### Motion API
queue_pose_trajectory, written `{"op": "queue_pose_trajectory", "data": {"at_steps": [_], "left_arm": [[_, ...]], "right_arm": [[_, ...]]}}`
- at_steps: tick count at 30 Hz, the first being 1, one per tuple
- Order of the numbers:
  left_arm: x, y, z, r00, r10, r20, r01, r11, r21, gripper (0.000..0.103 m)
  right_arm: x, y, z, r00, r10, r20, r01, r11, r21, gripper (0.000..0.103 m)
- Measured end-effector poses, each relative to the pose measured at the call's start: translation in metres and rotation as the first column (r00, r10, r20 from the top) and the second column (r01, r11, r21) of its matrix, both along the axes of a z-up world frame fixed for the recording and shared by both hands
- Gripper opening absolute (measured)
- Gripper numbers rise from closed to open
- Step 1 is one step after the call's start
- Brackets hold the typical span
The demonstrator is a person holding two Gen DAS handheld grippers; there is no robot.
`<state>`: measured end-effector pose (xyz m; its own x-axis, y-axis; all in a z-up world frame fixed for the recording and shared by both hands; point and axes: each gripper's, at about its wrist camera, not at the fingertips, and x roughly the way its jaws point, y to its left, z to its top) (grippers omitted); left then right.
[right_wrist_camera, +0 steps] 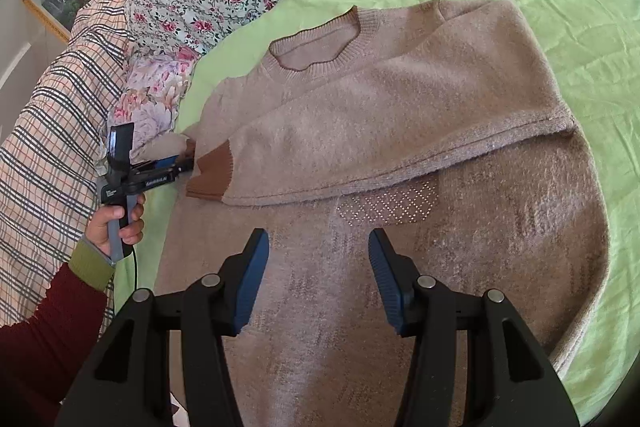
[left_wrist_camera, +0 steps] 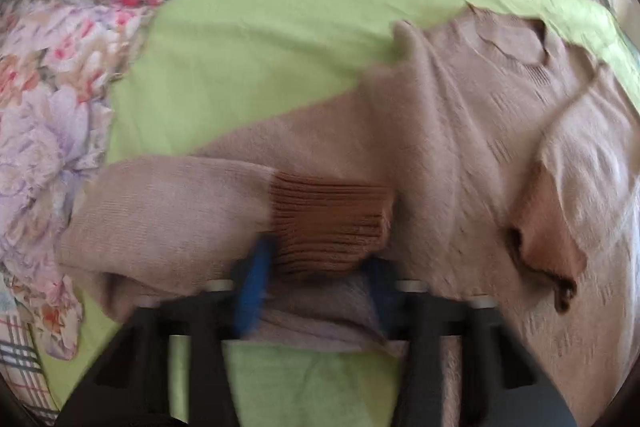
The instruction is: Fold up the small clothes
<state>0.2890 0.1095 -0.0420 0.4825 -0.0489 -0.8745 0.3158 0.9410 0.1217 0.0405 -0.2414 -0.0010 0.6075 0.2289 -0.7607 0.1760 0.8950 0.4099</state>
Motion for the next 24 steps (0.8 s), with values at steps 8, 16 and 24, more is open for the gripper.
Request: {"op": "queue_pose_trajectory", "data": {"at_steps": [8,16,24], "left_arm": [[-0.041,-0.003,0.077,0.989,0.046,0.137,-0.013,0.974,-0.227,0.013],[-0.09,-0.127,0.145,0.965,-0.126,0.231,0.227,0.842,-0.49,0.013],[-0.084,-0.276,0.082,0.949,-0.301,0.096,0.309,0.822,-0.479,0.013]], "right_arm": [[-0.006,-0.004,0.013,0.998,-0.015,0.061,0.015,1.0,0.01,0.053],[-0.028,-0.041,0.03,0.986,-0.122,0.114,0.119,0.993,0.027,0.053],[-0.048,-0.087,0.031,0.967,-0.224,0.124,0.22,0.975,0.04,0.053]]}}
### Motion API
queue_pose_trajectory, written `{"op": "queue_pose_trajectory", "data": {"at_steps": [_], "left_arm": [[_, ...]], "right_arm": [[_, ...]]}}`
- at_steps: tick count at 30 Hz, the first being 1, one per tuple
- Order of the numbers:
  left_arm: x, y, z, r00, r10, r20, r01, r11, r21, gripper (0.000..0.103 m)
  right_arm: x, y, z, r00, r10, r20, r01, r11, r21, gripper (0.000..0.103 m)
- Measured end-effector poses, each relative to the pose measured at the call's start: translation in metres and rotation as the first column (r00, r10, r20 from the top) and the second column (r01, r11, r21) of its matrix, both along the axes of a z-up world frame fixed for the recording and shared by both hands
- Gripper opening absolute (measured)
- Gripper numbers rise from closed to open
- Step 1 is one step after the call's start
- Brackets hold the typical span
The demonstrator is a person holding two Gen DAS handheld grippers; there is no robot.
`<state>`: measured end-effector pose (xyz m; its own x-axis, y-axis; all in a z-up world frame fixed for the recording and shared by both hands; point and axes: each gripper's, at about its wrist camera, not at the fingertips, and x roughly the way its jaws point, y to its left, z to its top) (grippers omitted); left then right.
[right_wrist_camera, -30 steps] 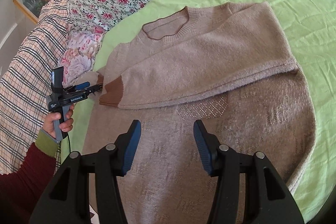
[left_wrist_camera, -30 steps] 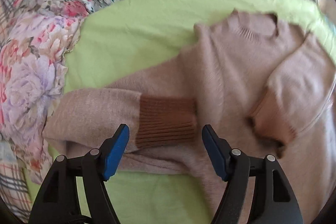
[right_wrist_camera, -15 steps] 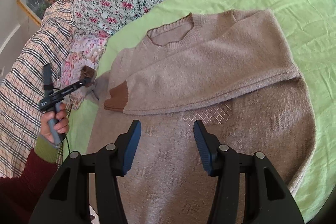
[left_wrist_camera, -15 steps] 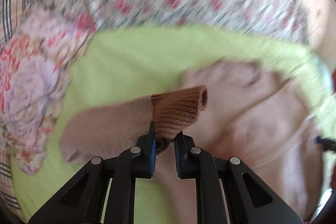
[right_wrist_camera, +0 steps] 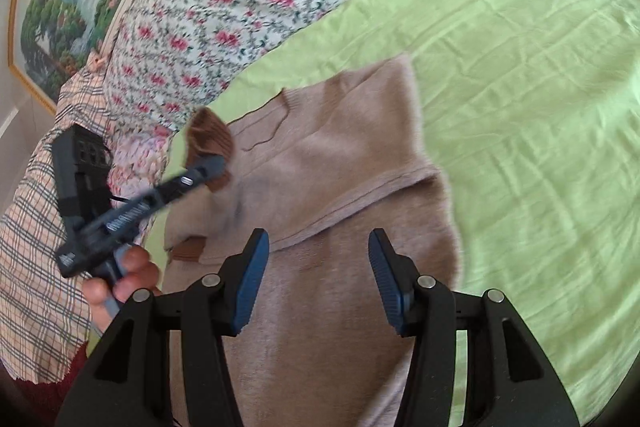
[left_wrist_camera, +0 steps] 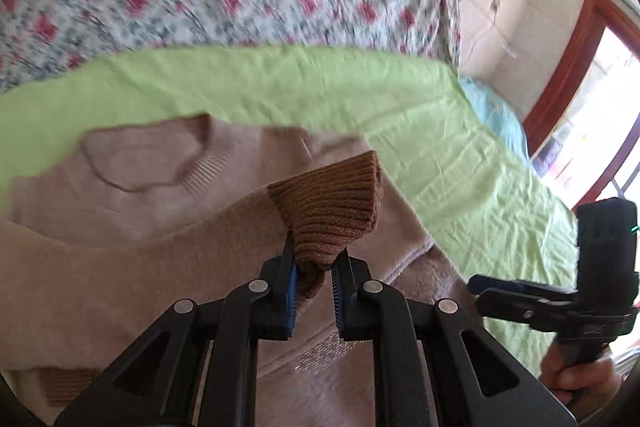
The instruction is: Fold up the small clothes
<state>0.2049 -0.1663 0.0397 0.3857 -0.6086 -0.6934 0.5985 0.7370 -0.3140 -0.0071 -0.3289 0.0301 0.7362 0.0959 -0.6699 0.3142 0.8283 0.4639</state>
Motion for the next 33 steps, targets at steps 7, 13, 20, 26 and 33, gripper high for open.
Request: {"op": "queue_pose_trajectory", "data": {"at_steps": [7,13,20,26,33], "left_arm": [[0.009,-0.006,-0.043,0.993,-0.01,-0.116,0.014,0.999,0.03,0.031],[-0.02,0.075,-0.019,0.995,0.094,-0.033,-0.092,0.994,0.058,0.061],[-0.025,0.227,-0.035,0.897,0.44,0.034,-0.435,0.869,0.236,0.061],[0.002,0.293,-0.062,0.825,0.563,-0.053,-0.534,0.806,0.253,0.062],[0.041,0.272,-0.055,0.841,0.541,-0.015,-0.517,0.81,0.276,0.03]], "right_arm": [[0.011,-0.007,-0.006,1.0,0.014,-0.006,-0.014,1.0,0.011,0.053],[0.043,0.008,-0.013,0.996,0.088,-0.022,-0.088,0.996,-0.015,0.053],[0.088,0.005,-0.032,0.99,0.086,-0.107,-0.09,0.995,-0.038,0.053],[0.119,0.01,-0.042,0.985,0.124,-0.122,-0.126,0.992,-0.004,0.043],[0.1,0.015,0.033,0.986,0.142,0.088,-0.141,0.99,-0.018,0.007]]}}
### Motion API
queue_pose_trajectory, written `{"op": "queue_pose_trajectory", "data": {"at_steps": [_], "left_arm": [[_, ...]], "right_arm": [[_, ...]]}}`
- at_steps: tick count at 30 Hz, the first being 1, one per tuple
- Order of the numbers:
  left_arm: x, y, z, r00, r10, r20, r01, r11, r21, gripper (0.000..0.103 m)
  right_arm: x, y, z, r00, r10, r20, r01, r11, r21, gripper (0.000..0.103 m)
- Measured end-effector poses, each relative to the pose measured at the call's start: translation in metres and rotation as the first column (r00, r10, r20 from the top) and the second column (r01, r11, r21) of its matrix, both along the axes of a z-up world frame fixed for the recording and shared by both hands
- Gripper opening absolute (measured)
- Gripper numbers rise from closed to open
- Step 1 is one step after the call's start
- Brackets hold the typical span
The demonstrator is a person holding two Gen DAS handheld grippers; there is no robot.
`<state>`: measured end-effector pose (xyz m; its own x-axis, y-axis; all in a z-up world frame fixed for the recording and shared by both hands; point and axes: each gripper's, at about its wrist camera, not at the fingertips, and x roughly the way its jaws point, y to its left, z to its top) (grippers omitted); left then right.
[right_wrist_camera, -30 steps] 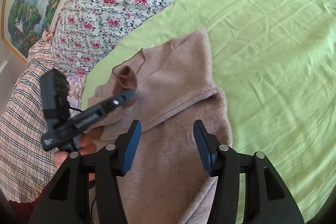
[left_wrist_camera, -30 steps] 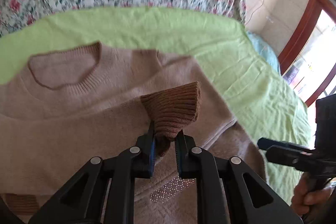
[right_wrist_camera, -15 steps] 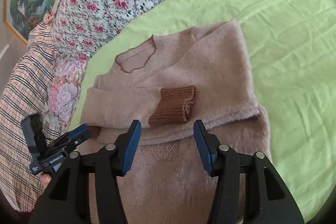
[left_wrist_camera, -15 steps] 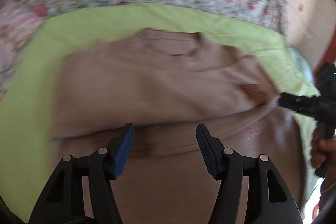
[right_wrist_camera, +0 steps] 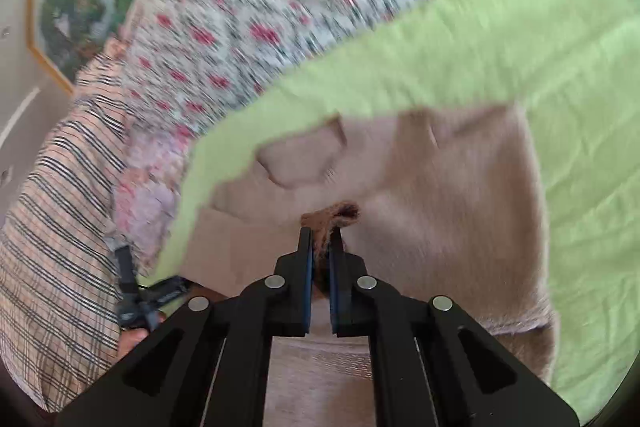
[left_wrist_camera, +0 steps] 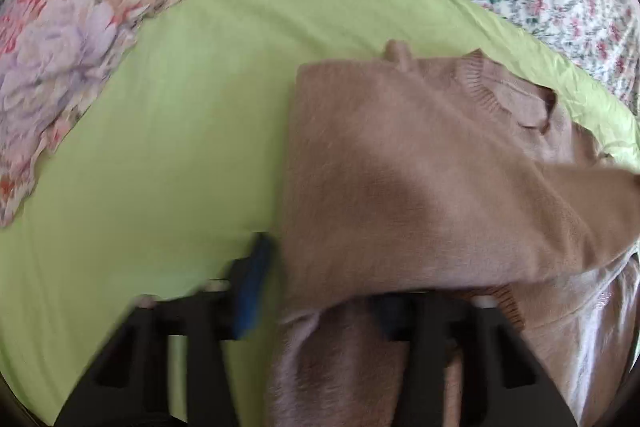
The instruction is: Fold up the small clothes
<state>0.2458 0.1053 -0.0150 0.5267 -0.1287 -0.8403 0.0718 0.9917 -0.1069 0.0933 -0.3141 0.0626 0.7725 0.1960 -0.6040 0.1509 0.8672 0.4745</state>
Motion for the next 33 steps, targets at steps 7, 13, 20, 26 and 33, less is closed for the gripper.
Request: {"op": "queue_pose_trajectory", "data": {"at_steps": [7,13,20,26,33], "left_arm": [[-0.041,-0.009,0.006,0.995,0.046,0.094,-0.057,0.99,0.126,0.042],[-0.045,0.0,0.001,0.993,0.092,0.077,-0.098,0.993,0.073,0.039],[-0.051,0.015,-0.005,0.985,0.147,0.09,-0.145,0.989,-0.037,0.044],[-0.054,0.025,-0.006,0.98,0.179,0.092,-0.169,0.979,-0.112,0.045],[-0.055,0.03,-0.009,0.98,0.177,0.088,-0.16,0.972,-0.171,0.047]], "right_arm": [[-0.031,-0.045,-0.01,0.988,-0.138,-0.063,0.138,0.99,-0.017,0.007],[-0.022,-0.045,-0.063,0.951,-0.174,-0.256,0.151,0.982,-0.11,0.008],[0.0,0.004,-0.013,0.989,-0.044,-0.139,0.018,0.984,-0.179,0.072],[0.122,0.108,-0.032,0.914,0.381,-0.141,-0.375,0.925,0.064,0.075],[0.244,0.197,-0.095,0.758,0.58,-0.299,-0.571,0.811,0.128,0.075]]}}
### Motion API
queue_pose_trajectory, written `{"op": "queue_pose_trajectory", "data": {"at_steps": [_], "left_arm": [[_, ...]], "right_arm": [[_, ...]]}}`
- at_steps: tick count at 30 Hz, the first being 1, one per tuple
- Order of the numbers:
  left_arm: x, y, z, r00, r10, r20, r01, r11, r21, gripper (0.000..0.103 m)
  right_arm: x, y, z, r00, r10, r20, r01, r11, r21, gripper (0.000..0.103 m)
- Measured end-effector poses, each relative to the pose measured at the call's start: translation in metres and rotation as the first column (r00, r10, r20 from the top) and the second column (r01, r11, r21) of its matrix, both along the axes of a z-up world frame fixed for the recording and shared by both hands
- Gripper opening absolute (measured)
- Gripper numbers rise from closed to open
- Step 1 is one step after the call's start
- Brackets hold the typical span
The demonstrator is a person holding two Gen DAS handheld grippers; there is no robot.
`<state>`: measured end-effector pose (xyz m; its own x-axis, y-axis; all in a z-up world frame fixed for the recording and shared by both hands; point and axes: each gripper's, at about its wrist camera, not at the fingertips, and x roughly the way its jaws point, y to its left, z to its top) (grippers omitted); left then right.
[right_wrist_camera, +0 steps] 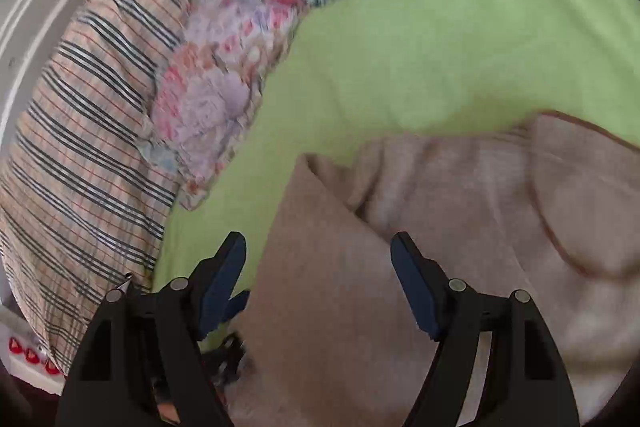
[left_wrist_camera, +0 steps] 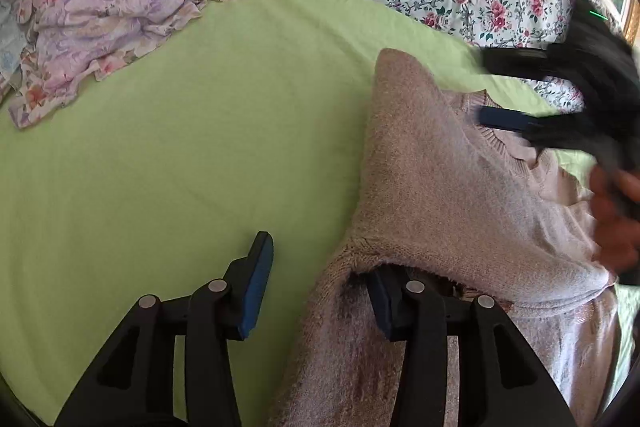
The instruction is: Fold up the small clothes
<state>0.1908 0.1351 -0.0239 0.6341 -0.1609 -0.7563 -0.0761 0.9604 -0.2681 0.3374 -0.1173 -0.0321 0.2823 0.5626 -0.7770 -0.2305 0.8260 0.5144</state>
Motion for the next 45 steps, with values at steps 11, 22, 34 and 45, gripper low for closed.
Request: {"op": "queue_pose_trajectory", "data": {"at_steps": [11,22,34,45], "left_arm": [[-0.004,0.015,-0.004,1.0,0.008,0.025,-0.005,0.99,-0.138,0.046],[-0.012,0.023,0.025,0.998,-0.055,0.021,0.058,0.986,-0.157,0.05],[0.037,-0.001,0.013,0.996,-0.069,-0.059,0.074,0.994,0.082,0.051],[0.045,-0.01,0.003,0.996,-0.044,-0.083,0.056,0.989,0.141,0.056]], "right_arm": [[0.042,0.019,-0.041,0.994,-0.016,-0.108,0.061,0.902,0.428,0.077],[-0.103,-0.122,0.05,0.938,-0.329,0.11,0.315,0.94,0.129,0.077],[-0.257,-0.218,0.035,0.8,-0.582,0.145,0.598,0.793,-0.116,0.067],[-0.243,-0.214,0.024,0.823,-0.54,0.175,0.564,0.814,-0.139,0.006]]}}
